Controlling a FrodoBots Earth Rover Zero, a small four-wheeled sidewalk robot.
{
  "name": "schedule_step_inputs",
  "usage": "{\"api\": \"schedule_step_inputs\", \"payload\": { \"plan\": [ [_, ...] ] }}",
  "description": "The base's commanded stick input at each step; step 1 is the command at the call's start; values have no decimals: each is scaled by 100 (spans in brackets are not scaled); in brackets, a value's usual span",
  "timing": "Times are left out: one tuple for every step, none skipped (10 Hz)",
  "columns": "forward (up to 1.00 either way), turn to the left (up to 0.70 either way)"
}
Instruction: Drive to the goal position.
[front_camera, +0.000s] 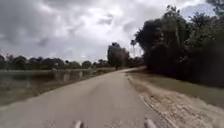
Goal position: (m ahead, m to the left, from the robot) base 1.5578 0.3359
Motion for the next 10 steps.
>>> {"api": "schedule_step_inputs", "payload": {
  "plan": [
    [85,0],
    [85,0],
    [85,0],
    [85,0],
    [85,0],
    [85,0],
    [85,0],
    [85,0],
    [85,0],
    [85,0]
  ]
}}
